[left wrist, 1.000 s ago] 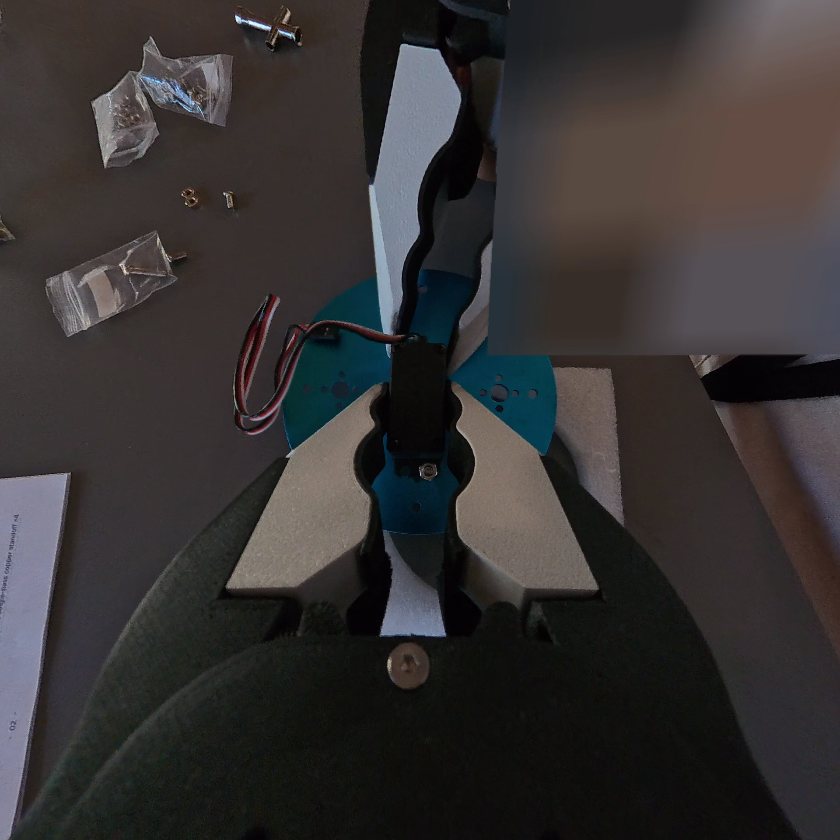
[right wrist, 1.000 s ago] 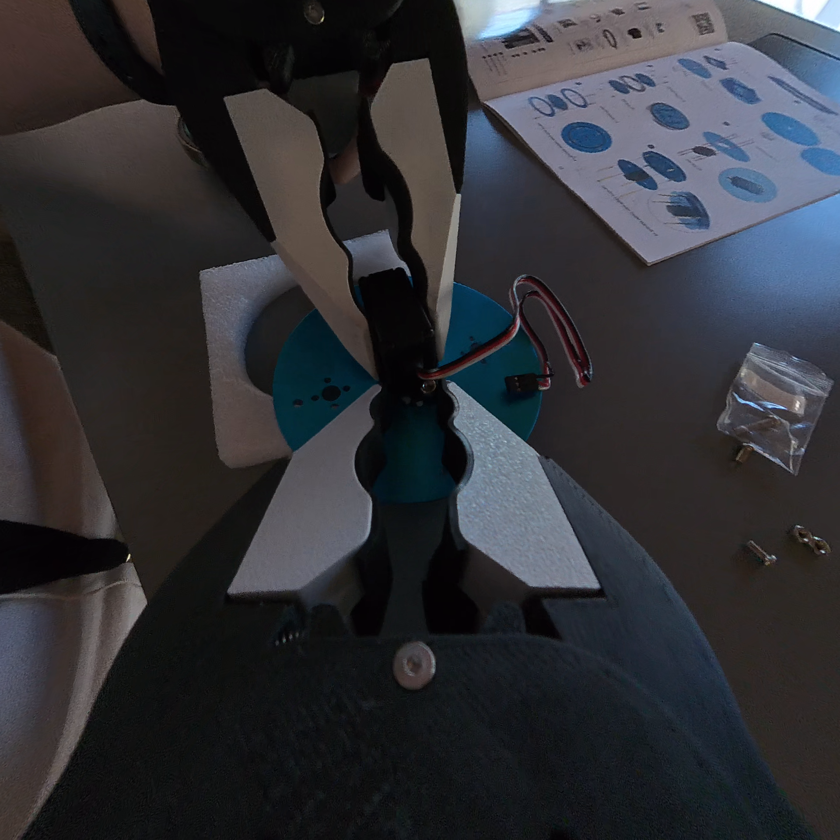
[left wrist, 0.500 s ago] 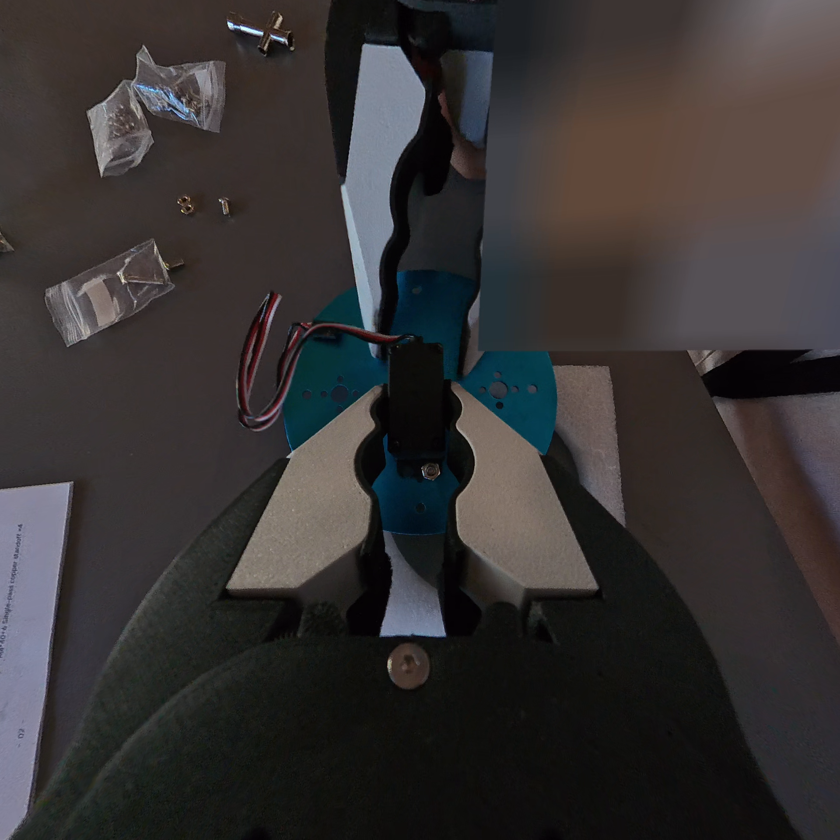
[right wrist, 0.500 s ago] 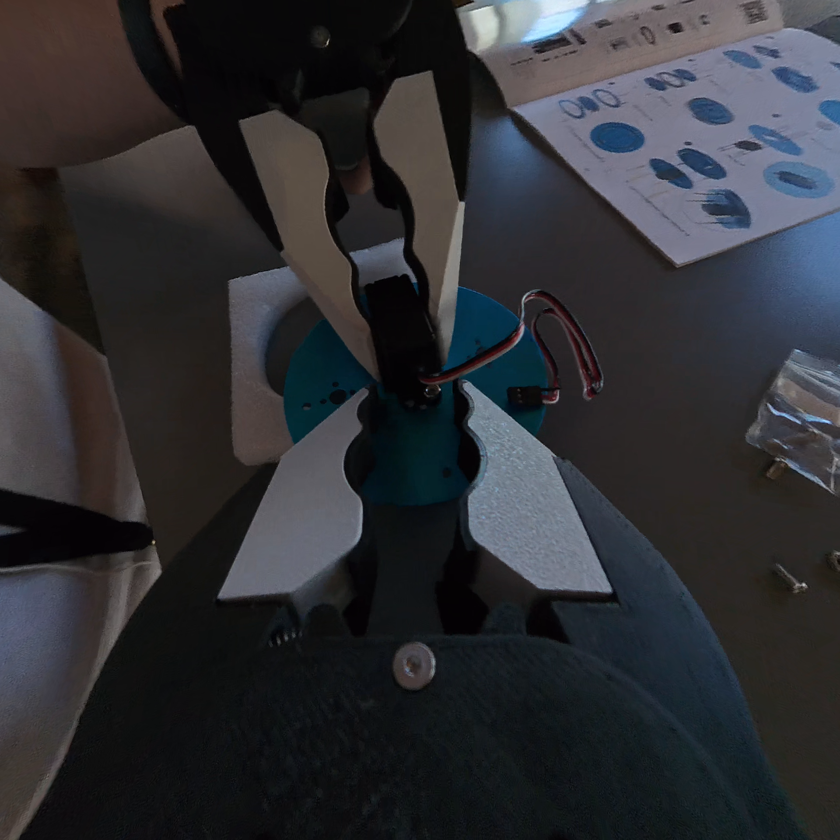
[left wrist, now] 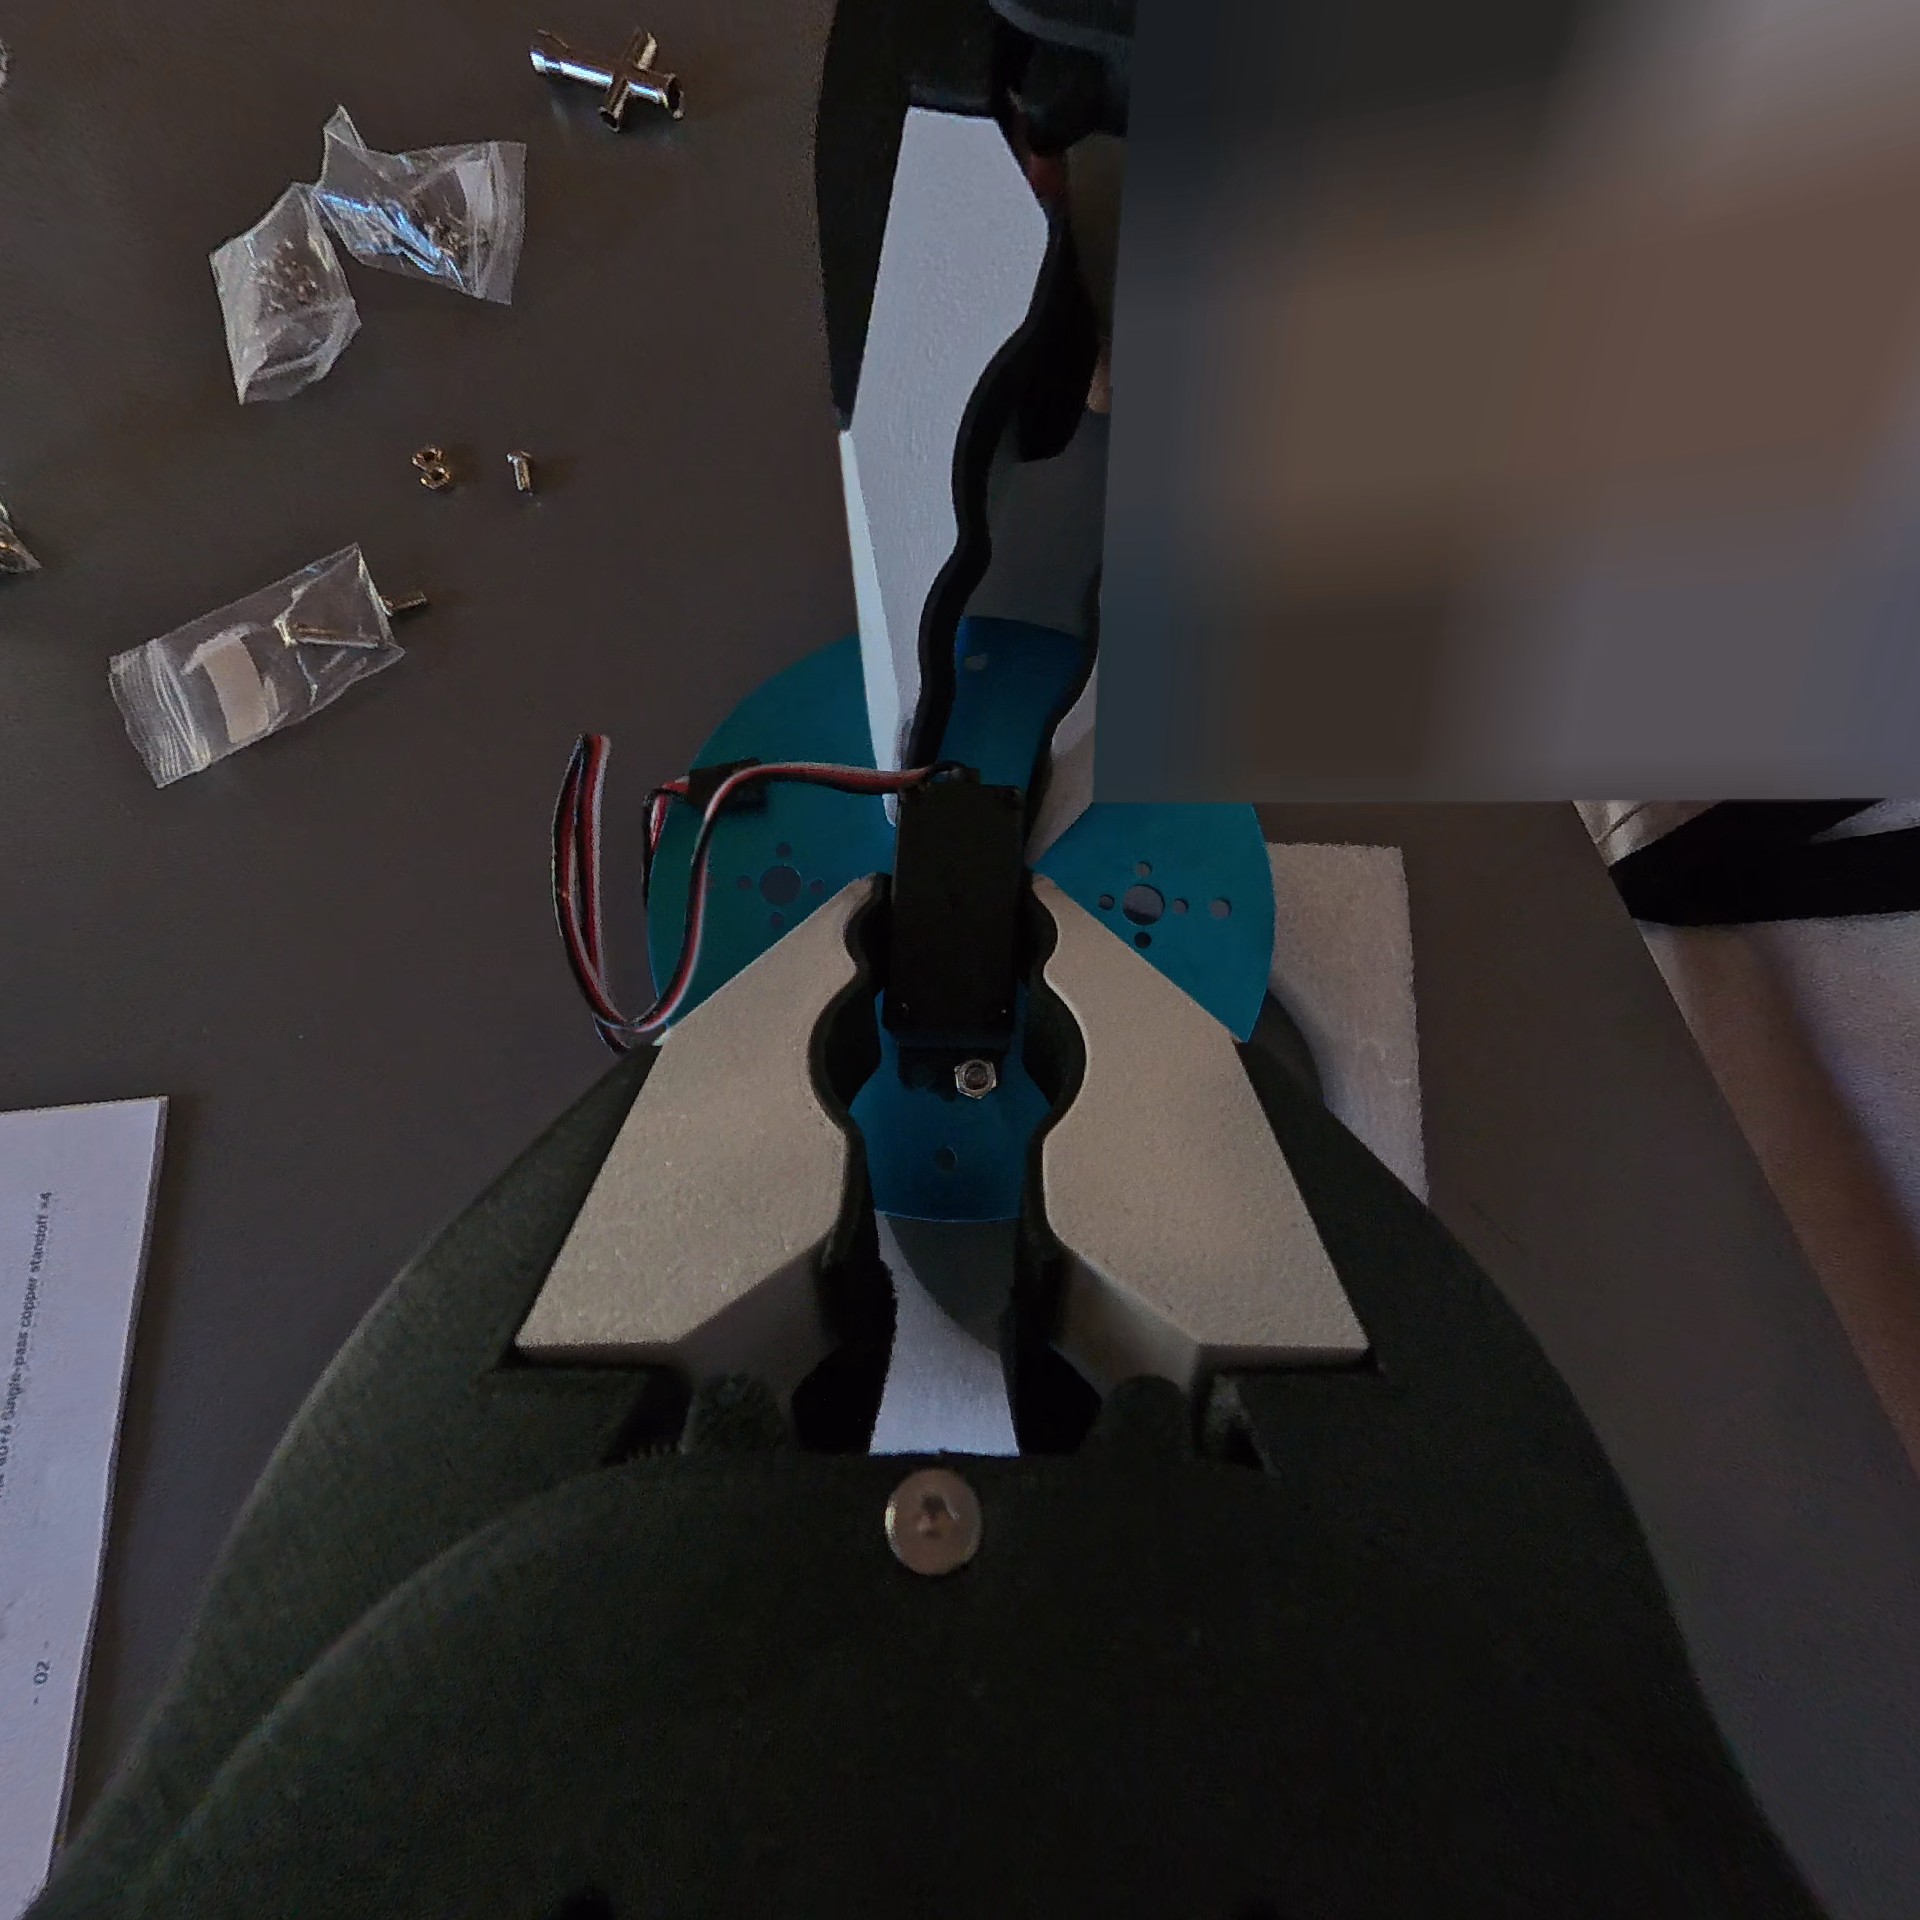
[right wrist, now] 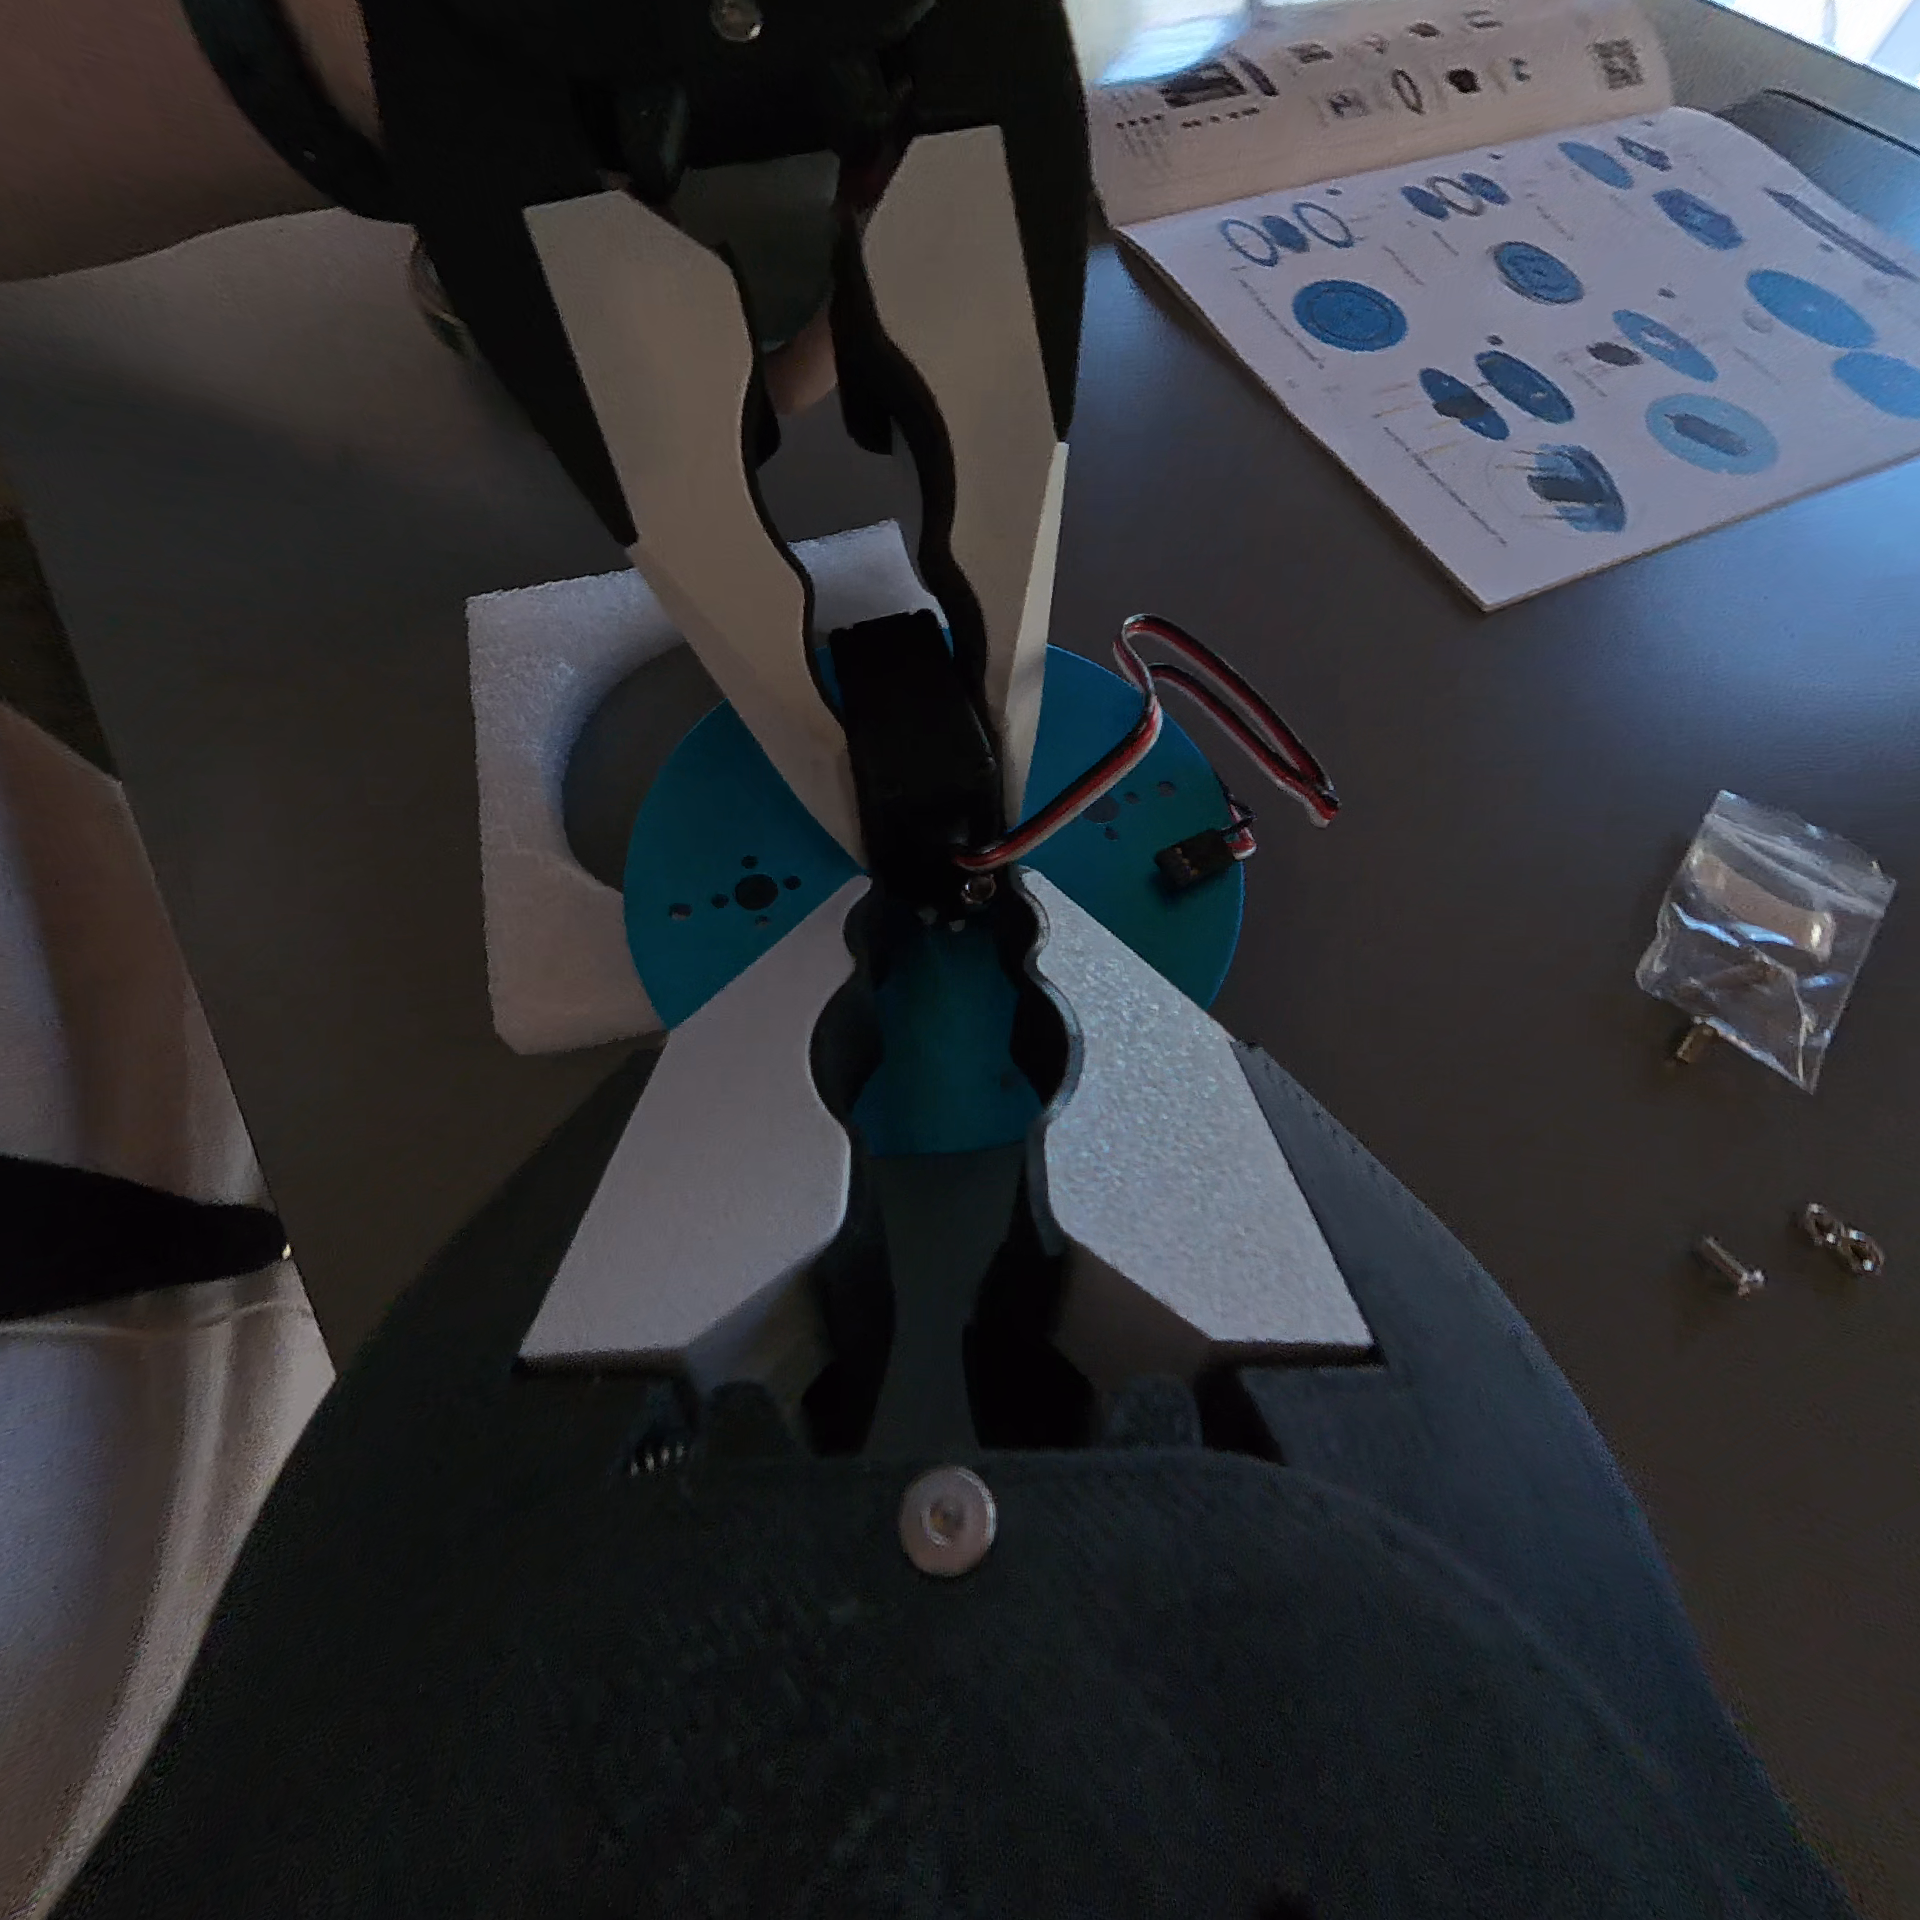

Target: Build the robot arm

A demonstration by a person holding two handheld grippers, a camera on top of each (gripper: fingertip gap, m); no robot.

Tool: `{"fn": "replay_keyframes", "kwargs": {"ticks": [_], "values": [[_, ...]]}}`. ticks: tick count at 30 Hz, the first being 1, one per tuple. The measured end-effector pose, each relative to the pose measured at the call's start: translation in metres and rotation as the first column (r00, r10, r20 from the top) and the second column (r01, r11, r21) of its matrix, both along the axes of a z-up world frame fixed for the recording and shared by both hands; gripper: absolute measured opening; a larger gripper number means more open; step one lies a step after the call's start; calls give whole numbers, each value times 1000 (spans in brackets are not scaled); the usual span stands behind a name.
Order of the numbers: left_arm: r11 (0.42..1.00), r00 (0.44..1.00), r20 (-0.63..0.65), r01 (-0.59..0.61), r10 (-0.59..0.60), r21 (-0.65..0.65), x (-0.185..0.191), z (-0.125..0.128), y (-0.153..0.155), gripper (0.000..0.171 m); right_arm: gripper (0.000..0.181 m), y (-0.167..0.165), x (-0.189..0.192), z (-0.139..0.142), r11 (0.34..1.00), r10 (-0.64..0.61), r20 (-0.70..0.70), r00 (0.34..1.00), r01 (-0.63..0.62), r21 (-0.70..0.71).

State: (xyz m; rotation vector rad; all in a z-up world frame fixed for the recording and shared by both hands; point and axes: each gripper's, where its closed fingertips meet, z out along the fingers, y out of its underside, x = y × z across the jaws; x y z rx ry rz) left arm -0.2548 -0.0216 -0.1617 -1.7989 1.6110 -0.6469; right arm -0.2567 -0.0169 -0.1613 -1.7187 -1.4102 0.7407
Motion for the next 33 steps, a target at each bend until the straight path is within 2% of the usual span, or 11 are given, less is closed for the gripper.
{"fn": "replay_keyframes", "kwargs": {"ticks": [8, 13, 15, 19, 25, 33], "values": [[999, 1000, 13, -27, 28, -27, 0, 0, 1, 23, 17, 1, 5, 1, 980, -199, -10, 980, 199, -7], [1000, 1000, -1, -10, 10, 6, 0, 0, 0, 23, 16, 0, 7, 4, 985, -170, -11, 985, 171, 31], [1000, 1000, -3, -8, 8, 10, 0, 0, 0, 23, 28, 6, 9, 5, 986, -160, -16, 987, 161, 38], [1000, 1000, 2, -9, 9, 11, 0, 0, 0, 23, 24, -2, 2, 4, 998, -50, -32, 998, 49, -36], [1000, 1000, 3, -16, 16, 11, 0, 0, 0, 23, 19, 1, 3, 3, 998, -57, -17, 998, 57, -2], [1000, 1000, 4, -22, 21, 1, 0, 0, 2, 23, 16, 1, 5, 4, 986, -163, -14, 987, 163, 33]]}}
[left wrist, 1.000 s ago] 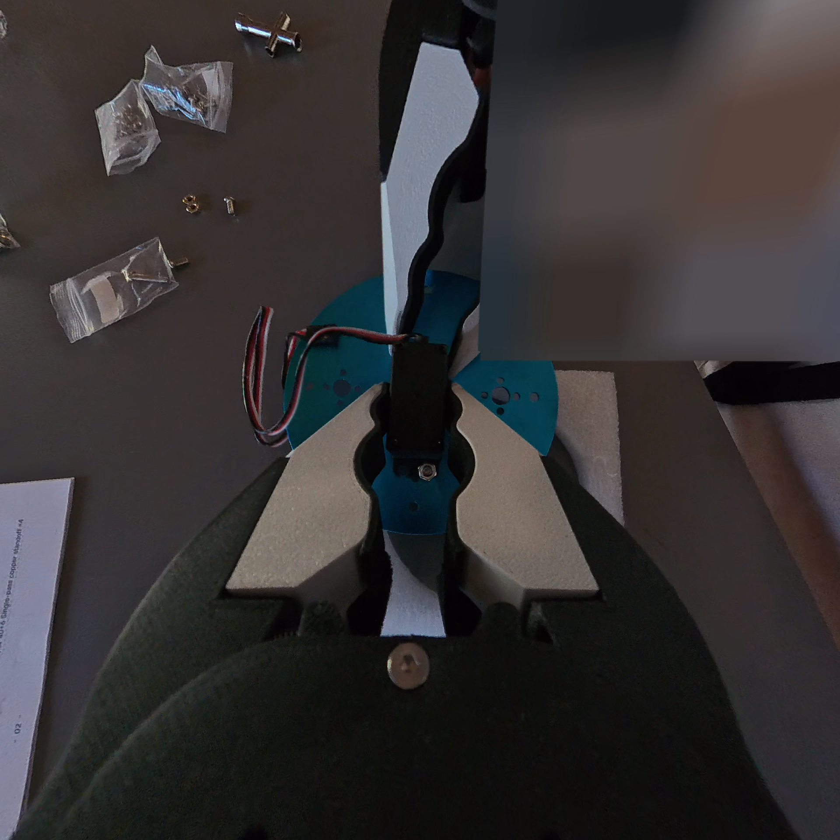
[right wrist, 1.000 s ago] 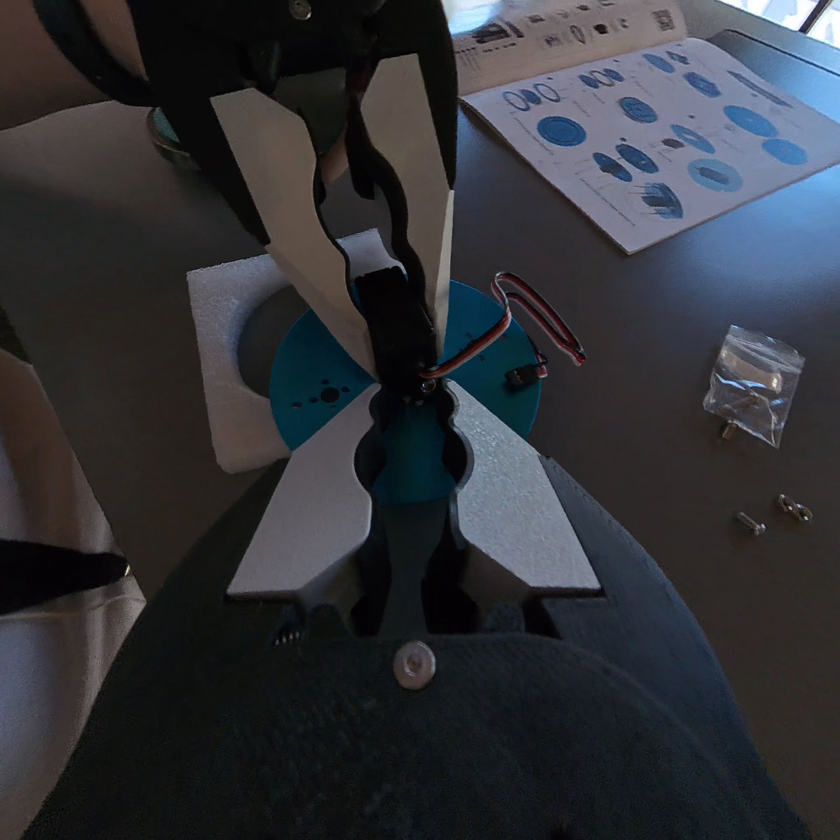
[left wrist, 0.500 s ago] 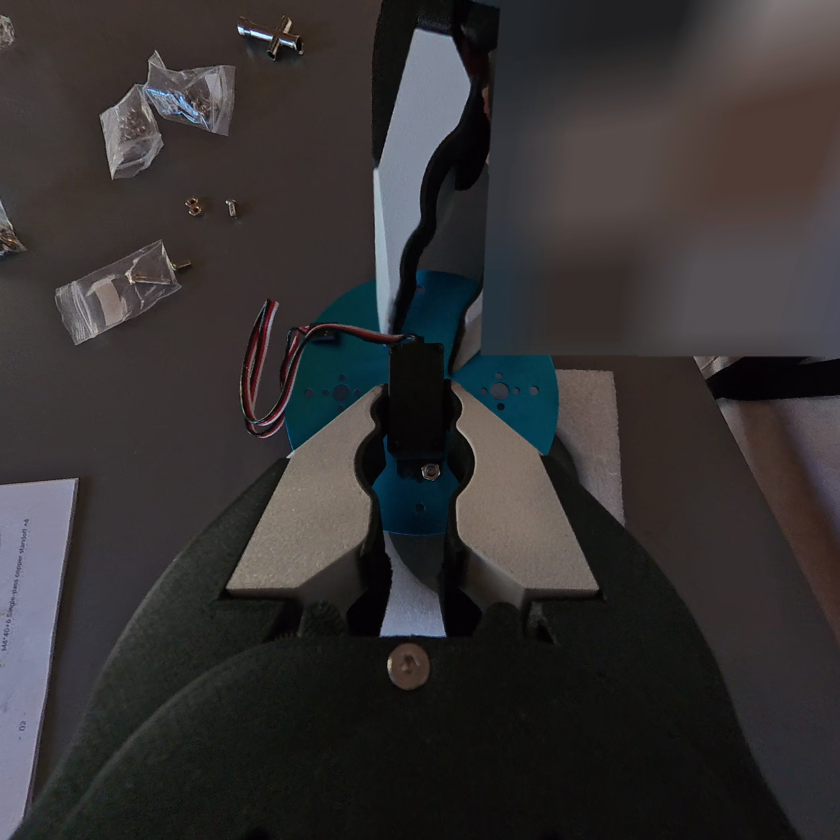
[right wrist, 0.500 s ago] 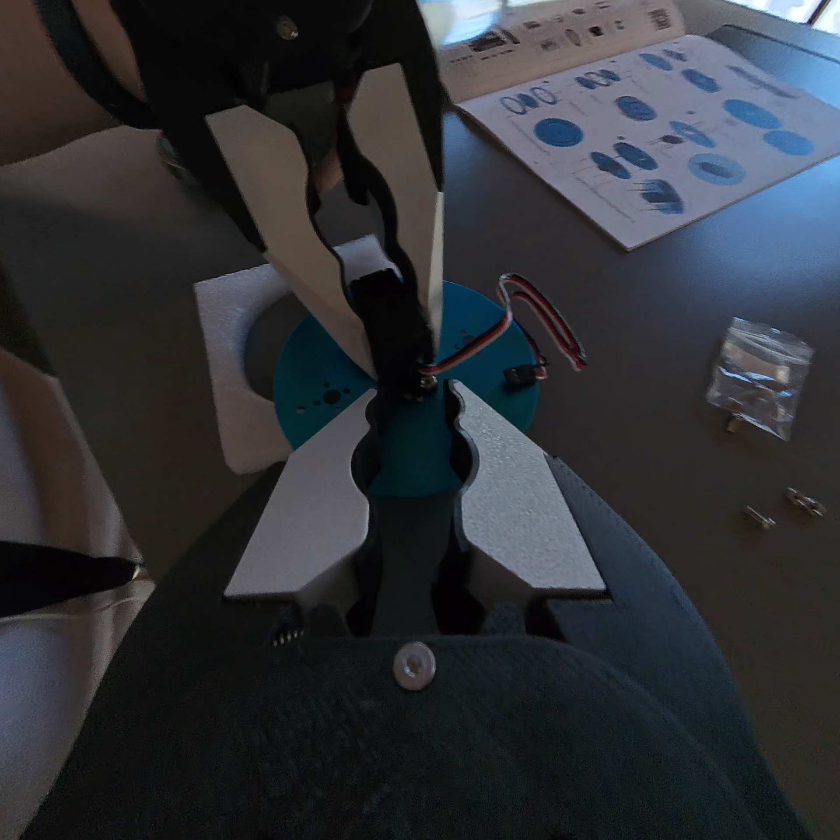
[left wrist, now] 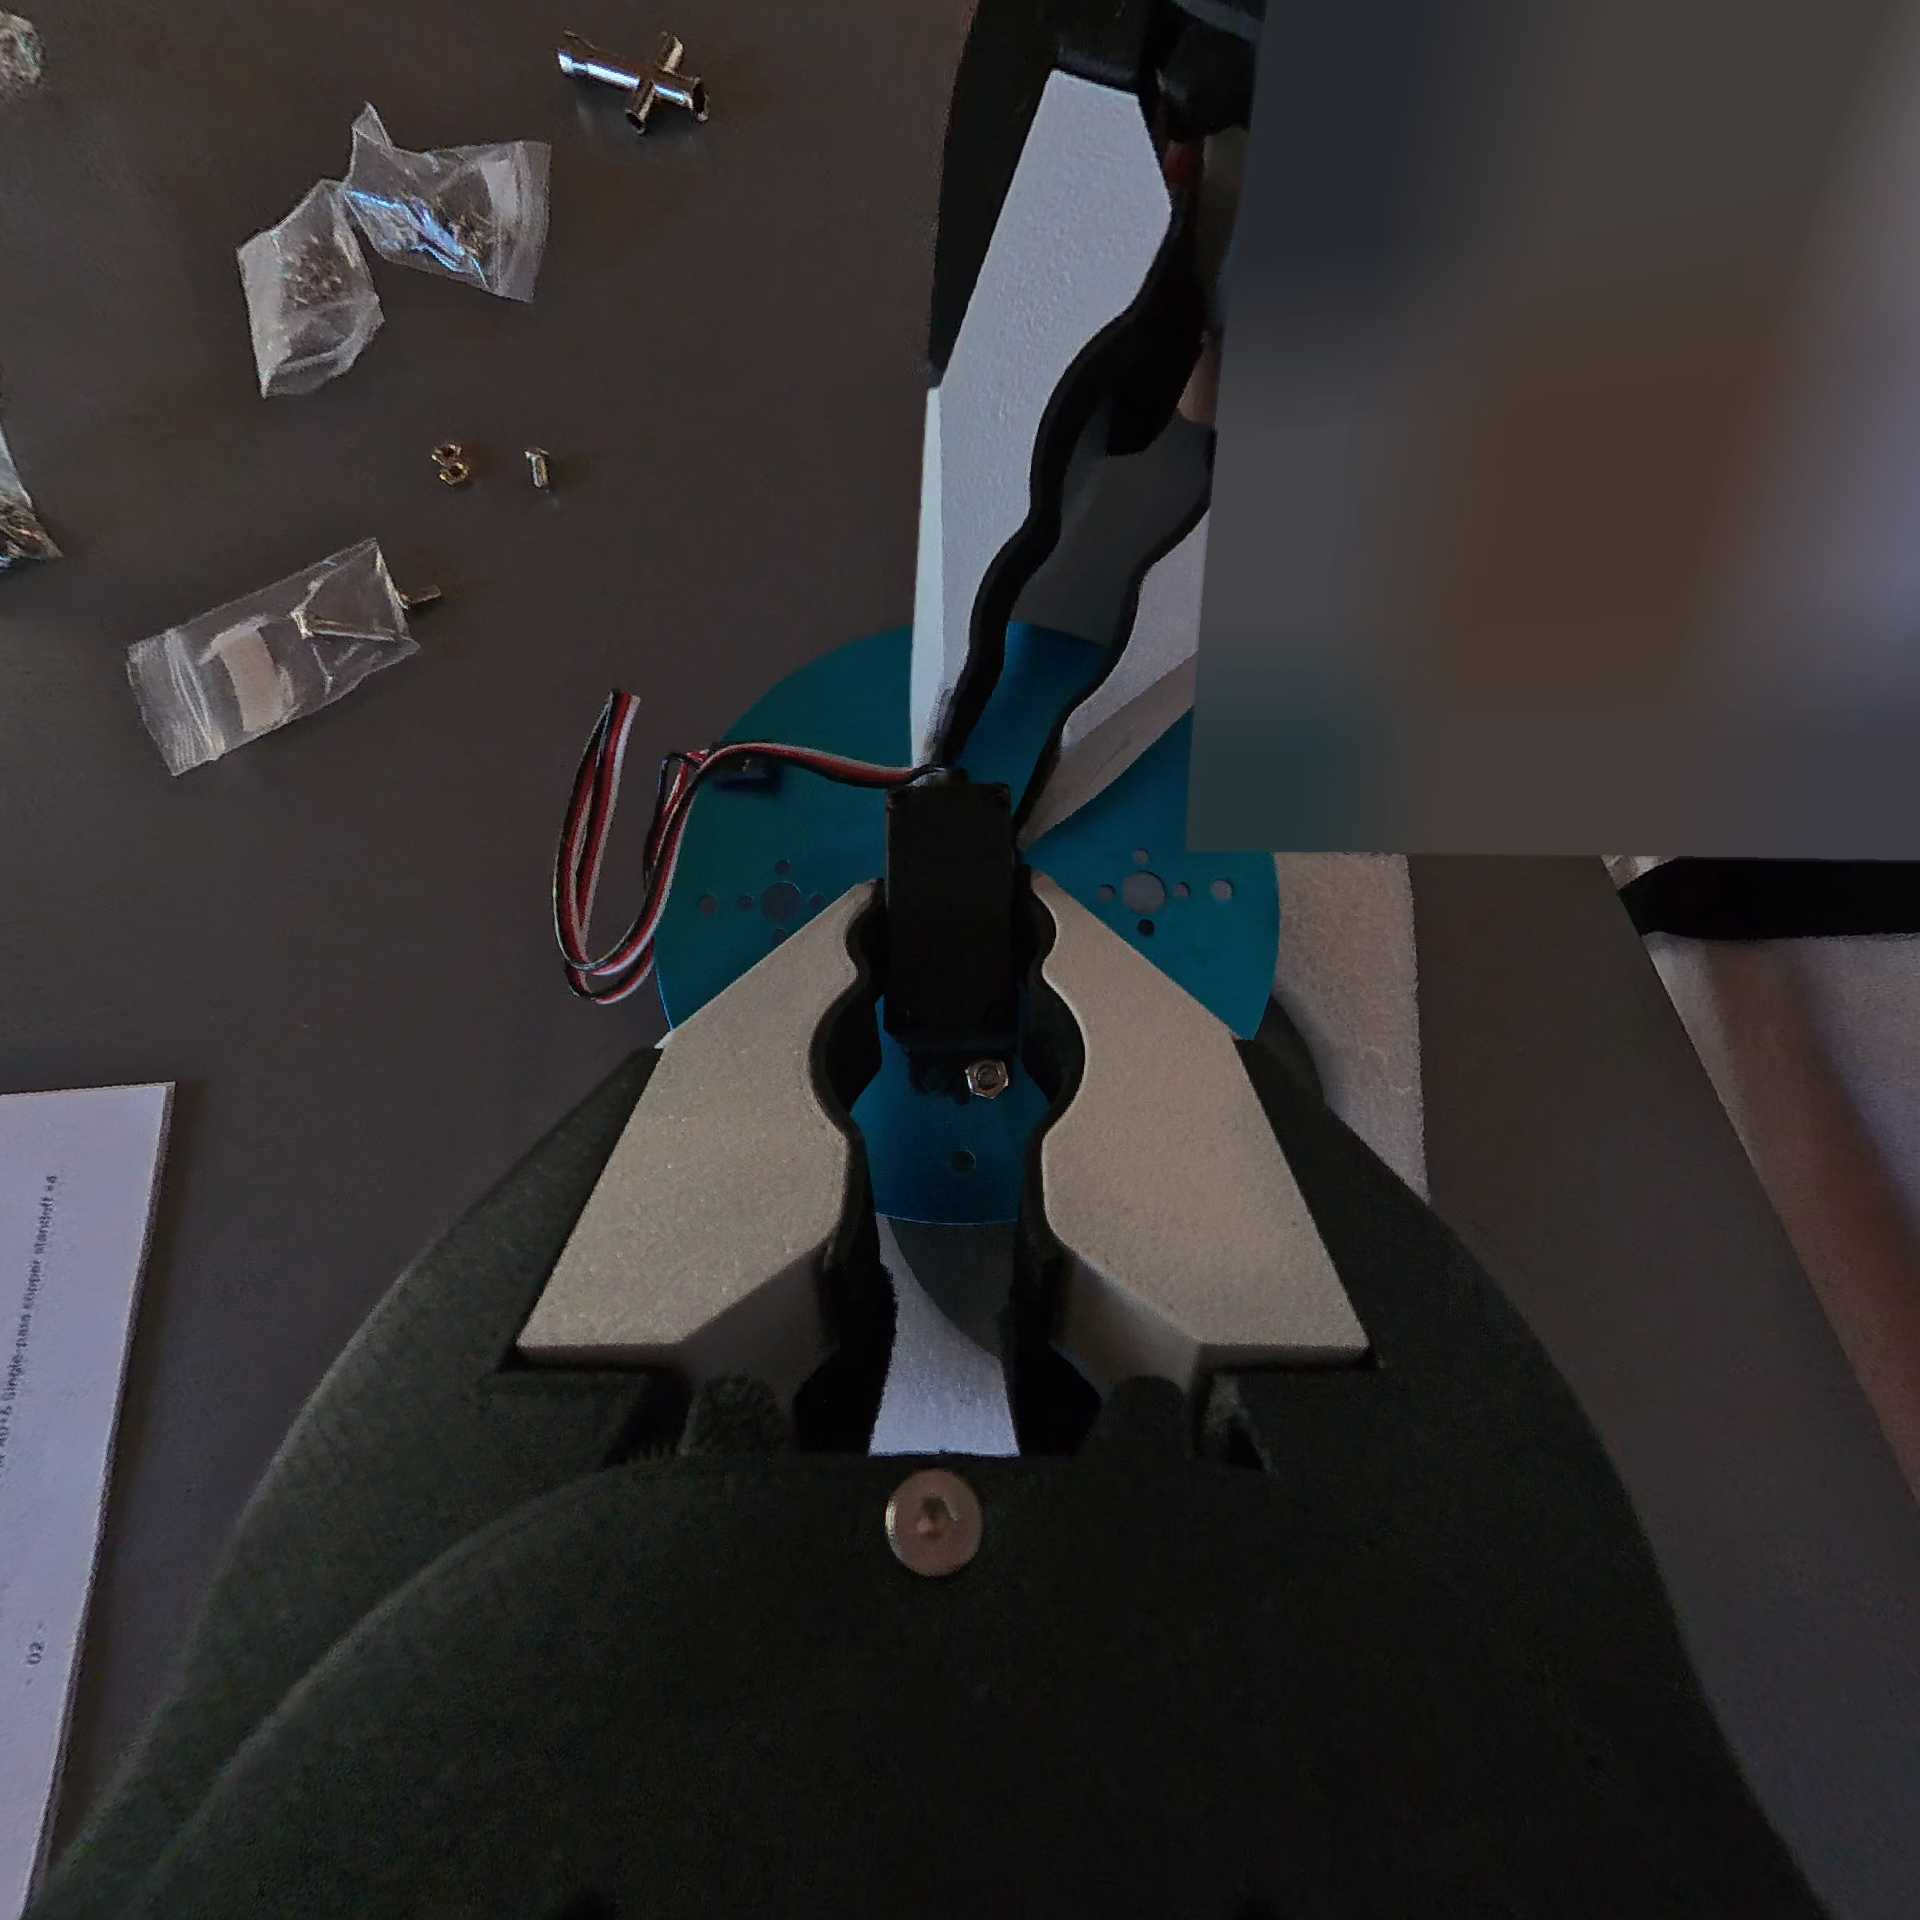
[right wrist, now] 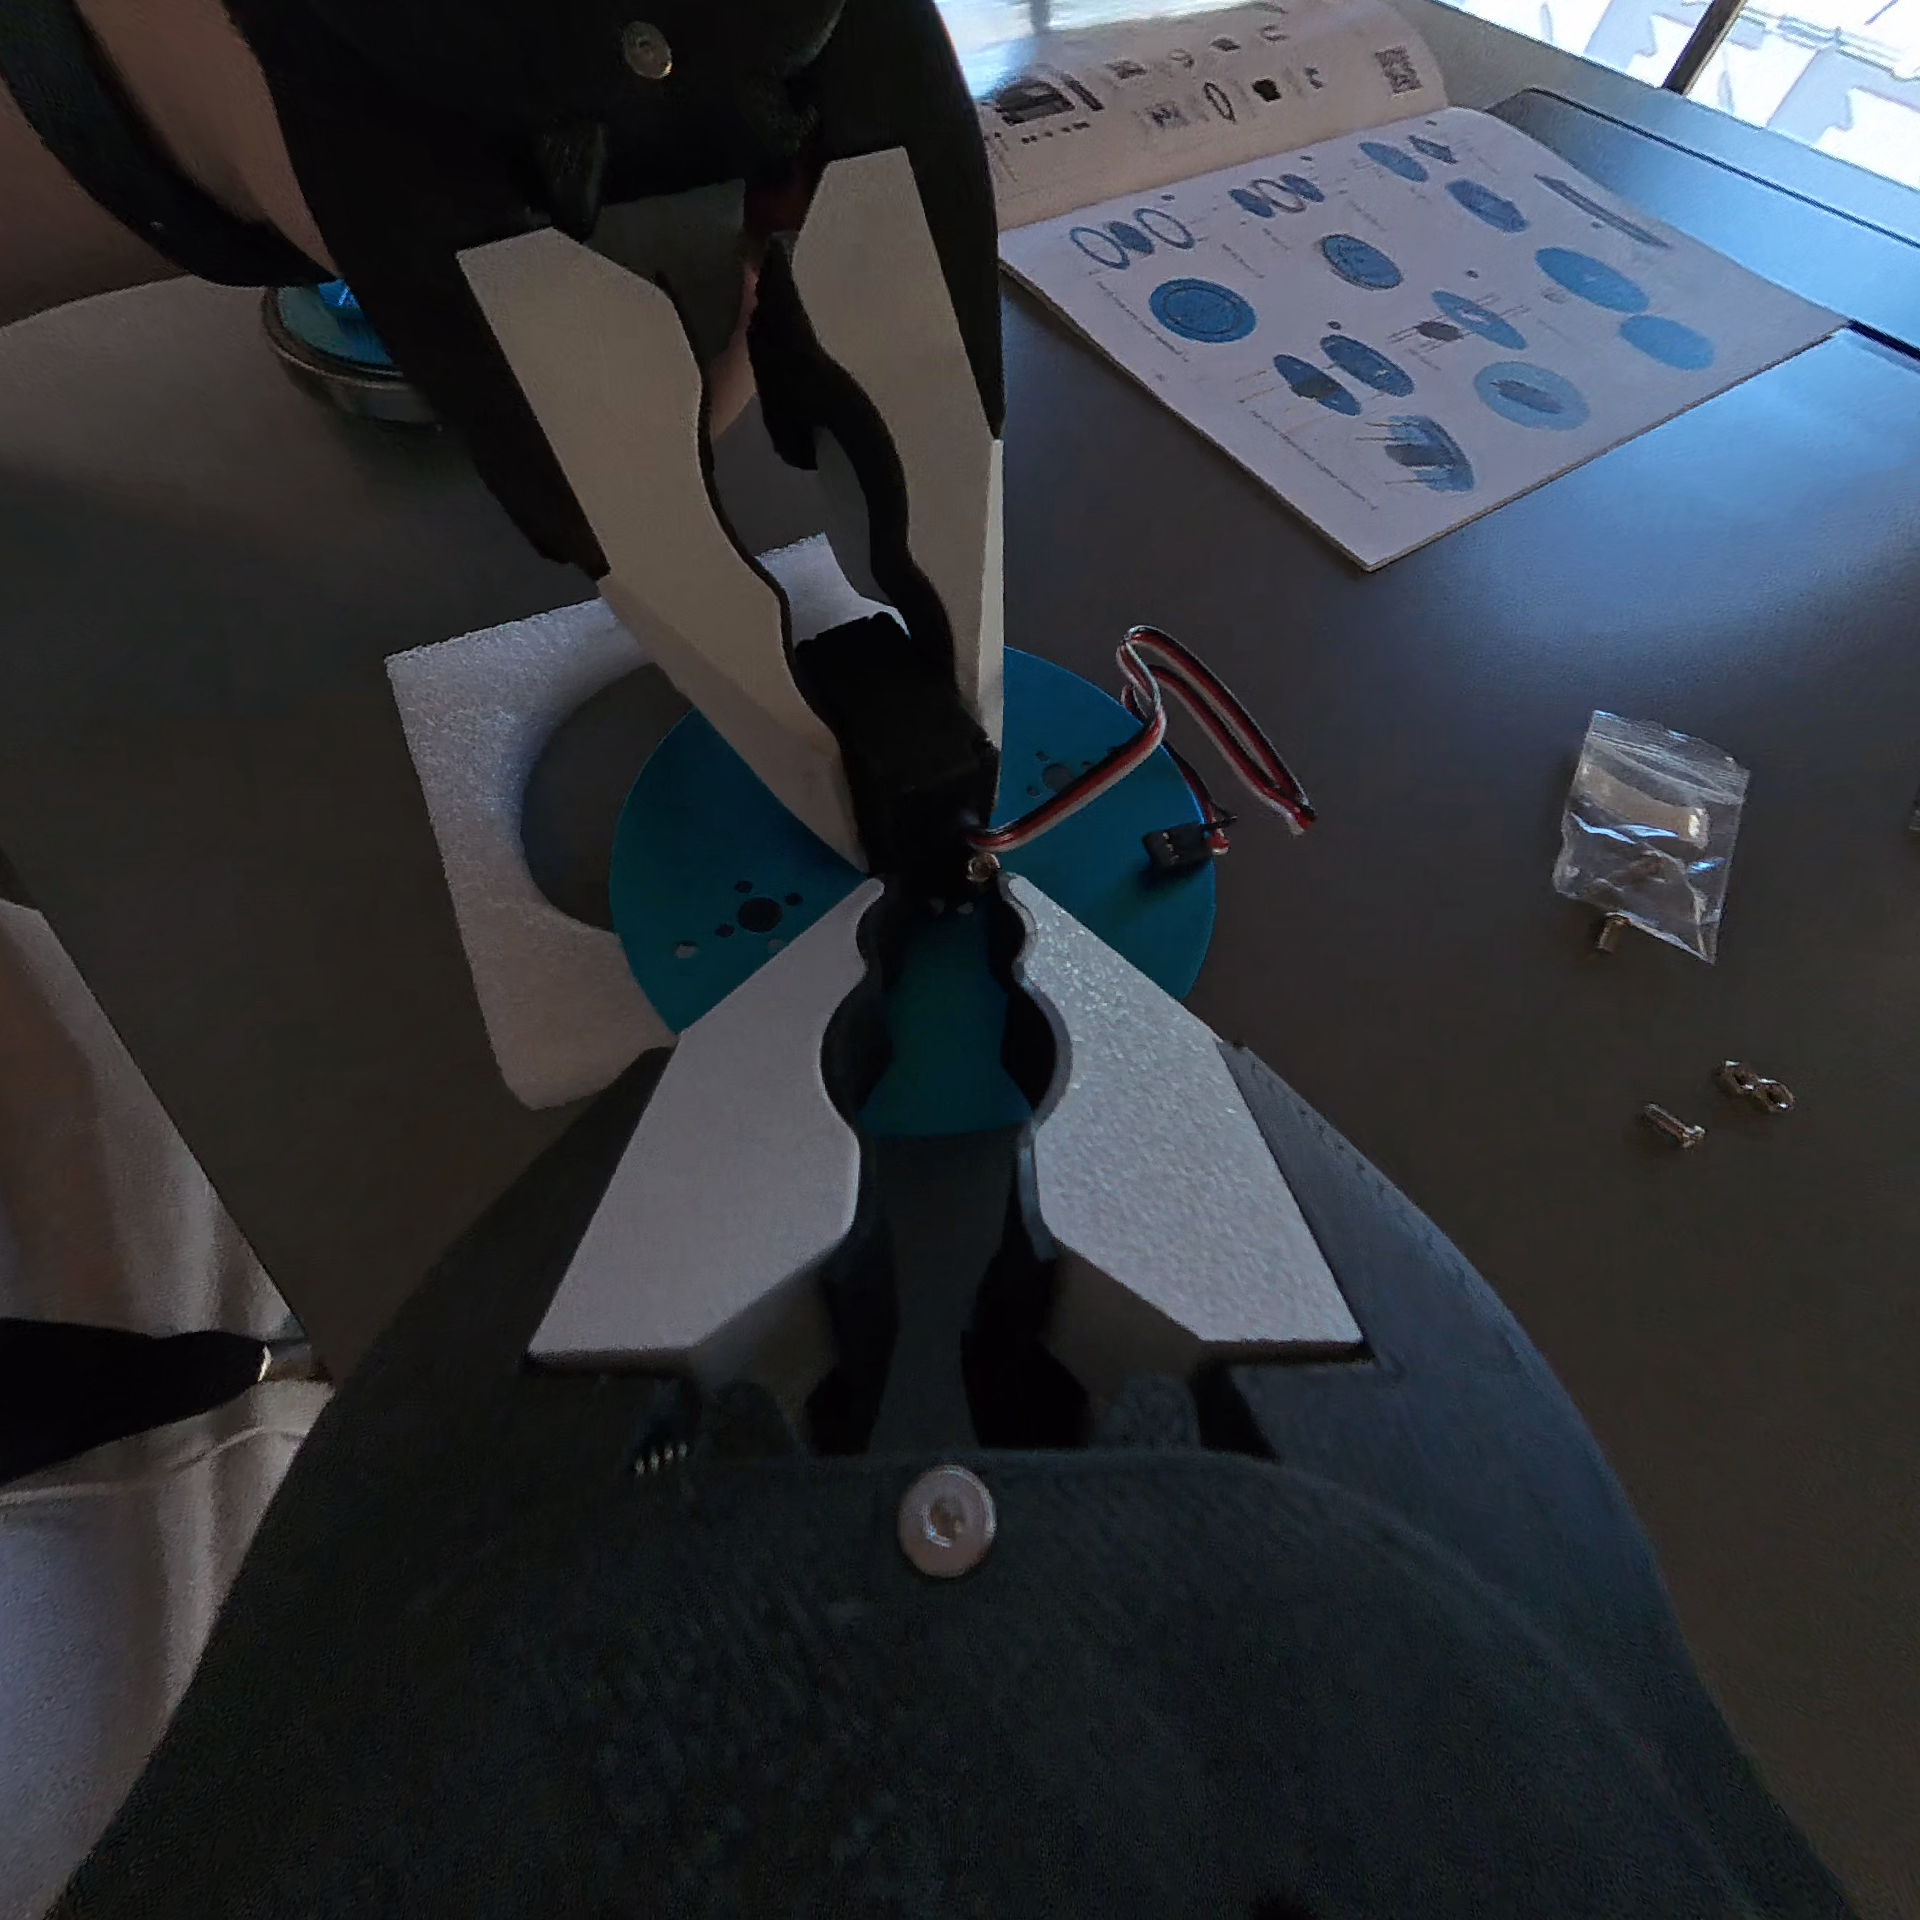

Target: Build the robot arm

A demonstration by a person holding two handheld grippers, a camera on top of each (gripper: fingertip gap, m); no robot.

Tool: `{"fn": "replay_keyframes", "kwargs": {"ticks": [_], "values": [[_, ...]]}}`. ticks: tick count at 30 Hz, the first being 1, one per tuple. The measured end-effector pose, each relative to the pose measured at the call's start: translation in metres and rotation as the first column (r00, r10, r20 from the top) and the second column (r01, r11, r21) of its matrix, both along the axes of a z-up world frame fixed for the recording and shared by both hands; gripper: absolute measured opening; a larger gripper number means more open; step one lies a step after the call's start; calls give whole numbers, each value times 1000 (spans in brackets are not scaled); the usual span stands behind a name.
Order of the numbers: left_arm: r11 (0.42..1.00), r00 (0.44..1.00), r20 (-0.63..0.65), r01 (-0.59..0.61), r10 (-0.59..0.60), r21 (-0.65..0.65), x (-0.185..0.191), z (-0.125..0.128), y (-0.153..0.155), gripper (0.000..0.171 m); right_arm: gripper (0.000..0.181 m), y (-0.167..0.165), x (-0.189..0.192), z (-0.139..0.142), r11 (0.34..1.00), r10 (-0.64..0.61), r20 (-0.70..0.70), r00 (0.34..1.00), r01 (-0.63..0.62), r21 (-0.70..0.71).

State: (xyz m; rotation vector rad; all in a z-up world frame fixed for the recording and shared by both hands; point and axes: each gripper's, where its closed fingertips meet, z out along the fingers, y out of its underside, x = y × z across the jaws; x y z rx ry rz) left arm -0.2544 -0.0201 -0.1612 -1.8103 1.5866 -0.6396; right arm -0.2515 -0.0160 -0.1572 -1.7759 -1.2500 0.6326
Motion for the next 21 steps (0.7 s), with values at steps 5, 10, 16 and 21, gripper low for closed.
{"fn": "replay_keyframes", "kwargs": {"ticks": [5, 10, 16, 21], "values": [[1000, 1000, -2, 15, -15, 9, 0, 0, -1, 23, 29, 5, 1, 3, 1000, 21, -27, 999, -21, -21], [999, 1000, -1, 32, -32, 9, 0, 0, -2, 23, 26, -1, -6, 0, 983, 153, -40, 987, -156, -91], [1000, 1000, 12, 25, -25, -1, 0, 0, -1, 23, 21, -1, -6, -3, 980, 182, -19, 983, -183, -82], [1000, 1000, 25, 18, -18, -3, 0, 0, 0, 23, 22, 0, -5, -3, 993, 113, 9, 994, -112, -28]]}}
